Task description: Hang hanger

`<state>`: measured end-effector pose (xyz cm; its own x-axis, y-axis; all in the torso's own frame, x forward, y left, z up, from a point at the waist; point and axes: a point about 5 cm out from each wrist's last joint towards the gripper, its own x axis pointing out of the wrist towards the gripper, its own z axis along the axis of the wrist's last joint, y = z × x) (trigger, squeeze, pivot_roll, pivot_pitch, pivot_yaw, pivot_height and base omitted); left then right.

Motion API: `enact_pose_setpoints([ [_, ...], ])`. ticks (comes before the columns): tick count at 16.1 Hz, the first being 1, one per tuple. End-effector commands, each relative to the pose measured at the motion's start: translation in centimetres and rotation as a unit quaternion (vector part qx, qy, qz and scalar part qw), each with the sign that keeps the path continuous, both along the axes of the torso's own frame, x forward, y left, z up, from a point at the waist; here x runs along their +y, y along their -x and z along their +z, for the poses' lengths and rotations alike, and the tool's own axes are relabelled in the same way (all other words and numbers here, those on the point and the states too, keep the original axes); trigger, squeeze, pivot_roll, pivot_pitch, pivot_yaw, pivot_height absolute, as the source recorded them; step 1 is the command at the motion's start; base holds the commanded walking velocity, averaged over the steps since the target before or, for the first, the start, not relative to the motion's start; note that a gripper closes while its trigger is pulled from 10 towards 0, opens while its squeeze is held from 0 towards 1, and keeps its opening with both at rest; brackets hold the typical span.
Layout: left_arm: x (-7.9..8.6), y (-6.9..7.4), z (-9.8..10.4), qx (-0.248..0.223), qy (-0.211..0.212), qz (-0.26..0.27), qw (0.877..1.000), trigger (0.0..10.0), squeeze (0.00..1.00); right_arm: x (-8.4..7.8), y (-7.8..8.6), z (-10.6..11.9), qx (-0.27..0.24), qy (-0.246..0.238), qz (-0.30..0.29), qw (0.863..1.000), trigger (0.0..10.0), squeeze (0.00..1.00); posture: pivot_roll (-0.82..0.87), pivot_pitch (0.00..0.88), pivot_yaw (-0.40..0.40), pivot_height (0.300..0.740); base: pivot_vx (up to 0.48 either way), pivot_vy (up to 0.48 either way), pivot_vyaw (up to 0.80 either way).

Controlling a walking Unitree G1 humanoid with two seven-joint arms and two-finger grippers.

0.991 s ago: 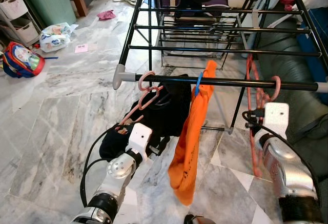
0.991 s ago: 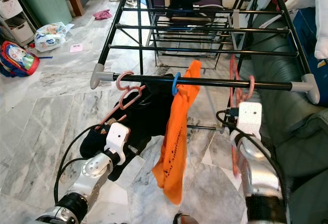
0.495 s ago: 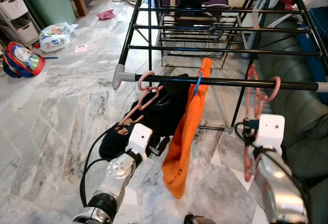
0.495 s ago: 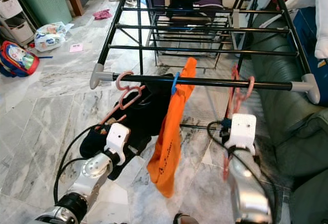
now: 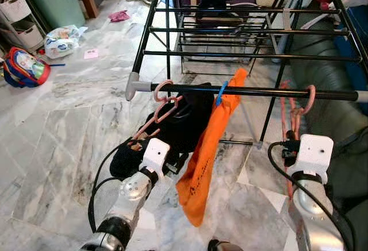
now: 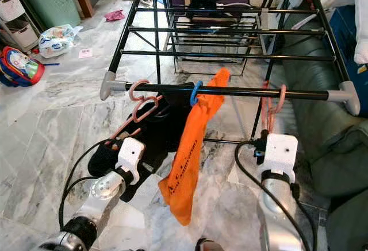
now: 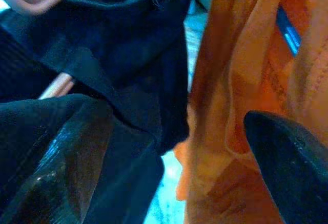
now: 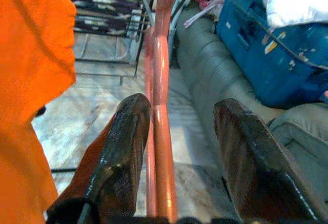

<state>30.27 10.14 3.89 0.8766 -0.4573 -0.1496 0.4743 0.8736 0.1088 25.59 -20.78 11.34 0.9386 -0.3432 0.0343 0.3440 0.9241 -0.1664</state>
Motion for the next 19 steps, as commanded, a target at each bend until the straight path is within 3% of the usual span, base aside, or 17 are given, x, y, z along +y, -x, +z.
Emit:
enact_pose_setpoints([
  [1, 0.6, 0.1, 0.2, -0.018, -0.016, 0.009, 1.000, 10.0, 0.00, 0.4, 0.3, 0.7, -0.022, 0.006, 0.000, 1.000, 10.0, 1.00, -0.13, 0.173, 0.069, 0.740, 0.000, 0.000, 0.00],
  [5, 1.6, -0.5, 2.5, -0.081, -0.011, 0.034, 0.996, 10.0, 0.00, 1.5, 0.7, 0.6, -0.030, -0.001, 0.004, 1.000, 10.0, 1.00, -0.11, 0.166, 0.047, 0.740, 0.000, 0.000, 0.00],
  [7, 2.0, -0.8, 3.4, -0.090, -0.002, 0.052, 0.995, 10.0, 0.00, 2.2, 0.4, 0.4, -0.028, 0.003, 0.017, 0.999, 10.0, 1.00, -0.09, 0.160, 0.030, 0.740, 0.000, 0.000, 0.00],
  [12, 1.8, -0.8, 3.9, -0.099, -0.015, 0.058, 0.993, 10.0, 0.00, 1.8, -0.5, 0.8, -0.035, 0.019, 0.023, 0.999, 10.0, 1.00, -0.06, 0.160, 0.021, 0.740, 0.000, 0.000, 0.00],
  [13, 1.9, -0.8, 4.1, -0.099, -0.009, 0.061, 0.993, 10.0, 0.00, 1.9, -0.8, 1.3, -0.040, 0.028, 0.032, 0.998, 10.0, 0.68, -0.06, 0.153, 0.016, 0.740, 0.000, 0.000, 0.00],
  [14, 1.9, -0.8, 4.1, -0.100, -0.009, 0.067, 0.993, 10.0, 0.00, 2.2, -1.0, 1.6, -0.043, 0.033, 0.046, 0.997, 10.0, 0.00, -0.06, 0.149, 0.017, 0.740, 0.000, 0.000, 0.00],
  [19, 1.8, -1.5, 4.3, -0.094, -0.011, 0.079, 0.992, 10.0, 0.00, 3.0, -2.4, 2.0, -0.047, 0.011, 0.069, 0.996, 10.0, 0.00, -0.05, 0.137, 0.003, 0.740, -0.223, 0.000, 0.00],
])
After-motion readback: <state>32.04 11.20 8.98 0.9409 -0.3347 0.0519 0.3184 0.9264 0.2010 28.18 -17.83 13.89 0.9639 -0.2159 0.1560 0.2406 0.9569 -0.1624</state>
